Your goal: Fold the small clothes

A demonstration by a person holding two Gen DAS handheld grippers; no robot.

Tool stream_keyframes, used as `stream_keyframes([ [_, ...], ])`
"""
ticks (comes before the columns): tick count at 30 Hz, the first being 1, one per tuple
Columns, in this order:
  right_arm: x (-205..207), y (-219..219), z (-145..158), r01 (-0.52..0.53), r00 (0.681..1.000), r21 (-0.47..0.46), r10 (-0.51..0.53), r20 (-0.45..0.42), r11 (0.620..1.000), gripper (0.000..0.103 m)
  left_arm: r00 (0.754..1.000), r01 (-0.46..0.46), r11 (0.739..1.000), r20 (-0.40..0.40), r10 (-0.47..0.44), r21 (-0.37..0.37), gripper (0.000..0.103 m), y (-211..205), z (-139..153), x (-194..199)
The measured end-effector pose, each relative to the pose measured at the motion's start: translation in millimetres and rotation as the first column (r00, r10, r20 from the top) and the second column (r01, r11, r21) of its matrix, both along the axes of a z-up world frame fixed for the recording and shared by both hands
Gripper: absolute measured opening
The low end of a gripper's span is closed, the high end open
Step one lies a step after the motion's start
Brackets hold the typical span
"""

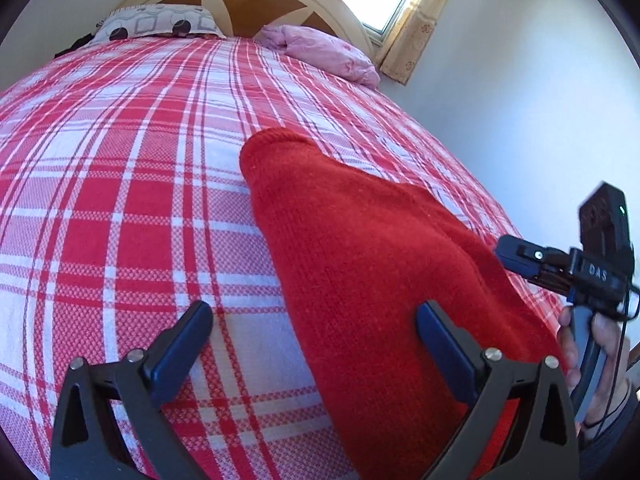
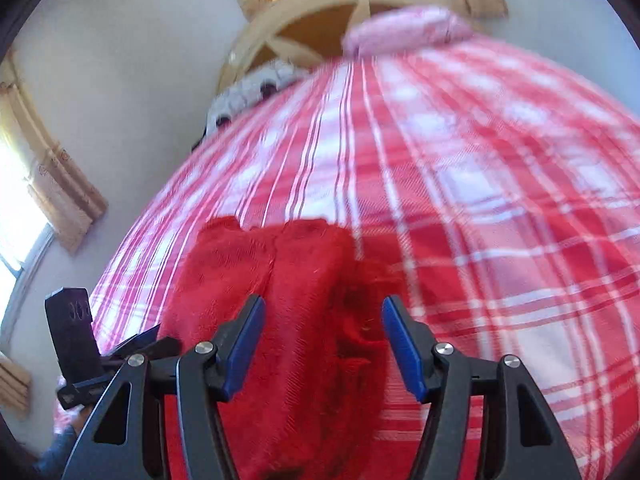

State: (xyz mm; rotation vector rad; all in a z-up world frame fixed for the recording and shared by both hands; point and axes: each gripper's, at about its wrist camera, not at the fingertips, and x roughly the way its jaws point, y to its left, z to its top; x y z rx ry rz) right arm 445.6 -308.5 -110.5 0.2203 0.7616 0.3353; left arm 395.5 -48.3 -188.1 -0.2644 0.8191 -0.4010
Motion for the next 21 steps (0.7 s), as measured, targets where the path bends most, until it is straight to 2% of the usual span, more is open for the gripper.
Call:
stream_keyframes([
  [1, 9.6, 2.8, -5.1, -0.020, 0.999, 0.016, 0.021, -0.043, 1.000, 0.061, 1.000, -0.001, 1.000, 0.004, 0.001, 0.002, 0.103, 0.3, -0.2, -1.8],
  [3, 17.8, 5.2, -8.6, -0.030, 0.999, 0.031, 0.031, -0.044, 0.999, 0.032, 1.000, -0.010, 1.000, 0.003, 0.010, -0.007, 0.103, 2.7, -0.2, -2.7],
  [4, 19.8, 6.5, -8.8, -0.048, 0.998, 0.061, 0.051, -0.048, 0.997, 0.007, 1.000, -0.024, 1.000, 0.010, 0.024, -0.014, 0.103, 5.8, 0.6, -5.3],
  [5, 20.1, 5.1, -9.3, -0.049, 0.997, 0.075, 0.053, -0.047, 0.996, 0.006, 0.999, -0.037, 0.999, 0.021, 0.037, -0.019, 0.103, 8.2, 2.2, -7.3],
  [8, 0.3, 8.1, -0.6, -0.003, 1.000, -0.028, 0.003, 0.016, 1.000, 0.006, 0.996, -0.050, 0.999, 0.069, 0.051, -0.020, 0.103, 8.9, 8.5, -14.7],
  [10, -7.0, -2.1, -3.4, 0.052, 0.999, -0.040, -0.051, 0.019, 0.998, 0.005, 0.996, -0.034, 0.999, 0.082, 0.034, 0.005, 0.103, 3.5, 10.3, -15.1],
  [12, -4.8, -6.4, -15.8, 0.045, 0.999, -0.057, -0.046, -0.015, 0.997, 0.006, 0.998, -0.011, 0.998, 0.069, 0.008, 0.055, 0.103, -6.8, 7.9, -10.8],
  [13, -1.5, -4.0, -23.3, 0.011, 0.999, -0.058, -0.014, -0.037, 0.998, 0.007, 0.999, 0.001, 0.996, 0.045, -0.005, 0.090, 0.103, -13.3, 4.7, -7.6],
  [15, 0.6, -5.6, -27.5, 0.008, 1.000, -0.054, -0.009, -0.021, 0.999, 0.009, 1.000, 0.016, 0.996, 0.022, -0.018, 0.085, 0.103, -12.9, 1.8, -4.1],
  [16, 0.8, -9.6, -25.0, 0.023, 1.000, -0.034, -0.023, -0.017, 0.999, 0.018, 1.000, 0.012, 0.998, 0.018, -0.013, 0.068, 0.103, -9.3, 1.2, -3.7],
  [17, 1.4, -13.0, -23.0, 0.036, 0.999, -0.016, -0.037, -0.019, 0.999, 0.039, 1.000, 0.008, 0.999, 0.013, -0.009, 0.050, 0.103, -5.0, 0.7, -5.9],
  [18, 0.1, -15.5, -21.1, 0.048, 0.999, -0.012, -0.048, -0.019, 0.999, 0.050, 1.000, 0.006, 0.999, 0.005, -0.006, 0.039, 0.103, -2.6, 0.0, -3.8],
  [19, -2.5, -18.1, -19.0, 0.059, 0.998, -0.015, -0.059, -0.014, 0.998, 0.070, 1.000, 0.006, 0.999, 0.000, -0.006, 0.033, 0.103, -2.1, -1.2, -2.5],
  [21, -5.2, -20.9, -17.5, 0.040, 0.999, -0.002, -0.040, -0.006, 0.999, 0.073, 1.000, 0.010, 0.999, 0.002, -0.010, 0.043, 0.103, -5.2, -0.8, -3.9],
])
